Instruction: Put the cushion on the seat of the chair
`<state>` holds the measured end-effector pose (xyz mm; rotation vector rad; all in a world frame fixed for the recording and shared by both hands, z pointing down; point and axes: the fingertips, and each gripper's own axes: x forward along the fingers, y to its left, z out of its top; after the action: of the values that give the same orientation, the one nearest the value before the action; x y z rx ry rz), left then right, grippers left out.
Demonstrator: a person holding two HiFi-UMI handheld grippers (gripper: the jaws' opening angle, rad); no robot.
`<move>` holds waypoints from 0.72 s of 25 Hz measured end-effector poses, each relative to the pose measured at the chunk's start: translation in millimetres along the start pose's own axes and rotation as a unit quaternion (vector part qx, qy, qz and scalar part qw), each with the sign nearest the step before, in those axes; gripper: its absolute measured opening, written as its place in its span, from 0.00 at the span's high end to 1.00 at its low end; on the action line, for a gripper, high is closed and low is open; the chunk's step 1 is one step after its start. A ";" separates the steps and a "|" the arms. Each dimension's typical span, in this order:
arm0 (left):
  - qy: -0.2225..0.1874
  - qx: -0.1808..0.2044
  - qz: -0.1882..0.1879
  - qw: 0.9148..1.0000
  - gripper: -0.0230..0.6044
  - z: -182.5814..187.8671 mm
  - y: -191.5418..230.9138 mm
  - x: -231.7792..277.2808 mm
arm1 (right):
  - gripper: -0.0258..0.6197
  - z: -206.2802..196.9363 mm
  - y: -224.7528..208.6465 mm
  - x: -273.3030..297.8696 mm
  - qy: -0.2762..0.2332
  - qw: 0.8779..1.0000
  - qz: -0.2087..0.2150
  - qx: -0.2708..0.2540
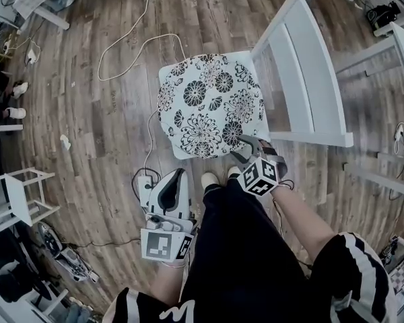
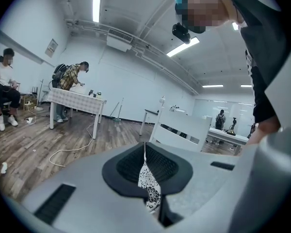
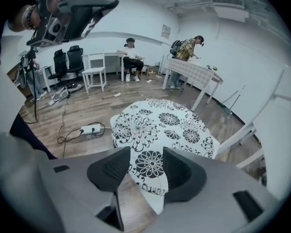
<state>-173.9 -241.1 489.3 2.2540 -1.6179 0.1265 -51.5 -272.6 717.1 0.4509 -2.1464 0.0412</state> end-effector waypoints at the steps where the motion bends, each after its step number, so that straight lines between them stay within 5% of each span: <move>1: -0.004 0.001 0.000 1.000 0.94 3.3 -0.1 1.7 | 0.65 9.2 -5.2 -6.2 -0.014 1.000 -0.009 0.011; 8: -0.018 0.008 -0.008 1.000 0.94 24.4 -3.2 12.6 | 0.65 59.6 -41.6 -50.8 -0.096 0.988 -0.059 0.109; 12: -0.032 0.015 -0.014 0.999 0.94 43.9 -7.5 17.8 | 0.66 96.4 -64.4 -91.6 -0.178 0.966 -0.082 0.170; 18: -0.054 0.031 -0.022 0.998 0.94 77.4 -14.2 21.6 | 0.66 146.2 -86.9 -143.7 -0.249 0.943 -0.104 0.193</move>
<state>-163.9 -282.9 420.0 2.3793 -1.6386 0.0453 -63.6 -338.8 504.9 1.0029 -2.5787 0.2566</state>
